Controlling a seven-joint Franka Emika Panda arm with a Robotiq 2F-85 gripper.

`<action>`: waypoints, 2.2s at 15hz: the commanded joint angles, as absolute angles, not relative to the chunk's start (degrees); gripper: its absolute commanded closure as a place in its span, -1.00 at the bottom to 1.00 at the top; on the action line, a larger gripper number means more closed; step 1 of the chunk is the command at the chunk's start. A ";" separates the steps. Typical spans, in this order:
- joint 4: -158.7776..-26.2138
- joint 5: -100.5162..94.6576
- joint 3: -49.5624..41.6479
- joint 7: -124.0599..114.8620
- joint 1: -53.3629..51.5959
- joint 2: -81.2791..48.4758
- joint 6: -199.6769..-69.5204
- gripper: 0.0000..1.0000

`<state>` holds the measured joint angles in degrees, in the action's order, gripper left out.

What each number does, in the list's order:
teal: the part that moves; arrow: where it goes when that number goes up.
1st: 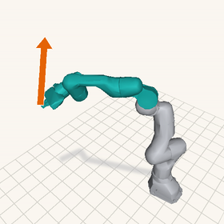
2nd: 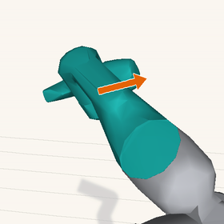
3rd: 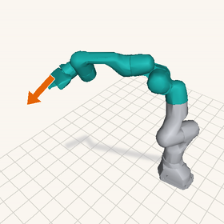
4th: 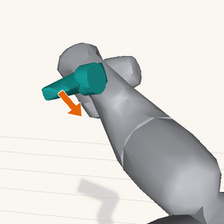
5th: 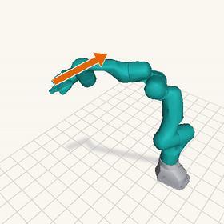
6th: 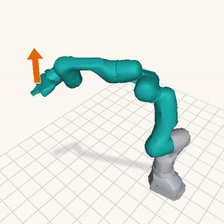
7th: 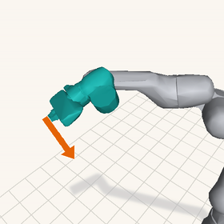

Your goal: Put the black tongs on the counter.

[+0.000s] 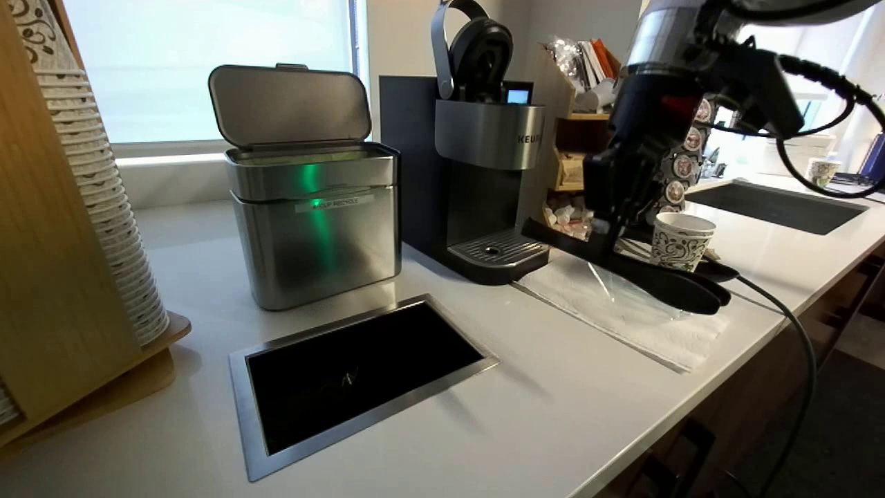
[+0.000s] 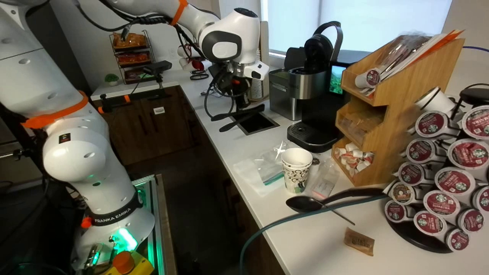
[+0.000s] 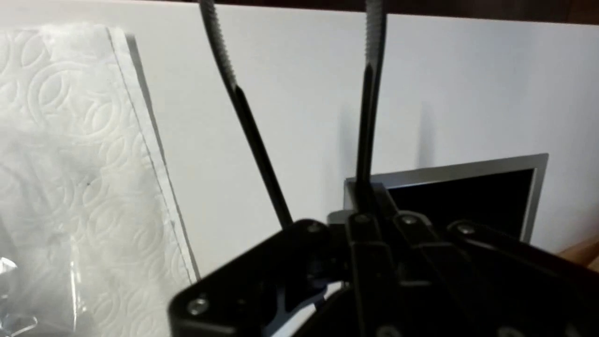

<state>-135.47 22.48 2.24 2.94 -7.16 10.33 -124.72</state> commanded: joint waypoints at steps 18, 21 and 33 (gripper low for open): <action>-127.63 10.09 3.82 -16.57 -6.34 -7.51 -137.45 0.98; -127.07 10.75 3.94 -16.48 -6.40 -8.77 -138.58 0.98; -126.26 13.28 5.22 -15.25 -6.43 -10.08 -139.10 0.90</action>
<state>-126.34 13.35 5.17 -15.20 -6.50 -10.10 -139.26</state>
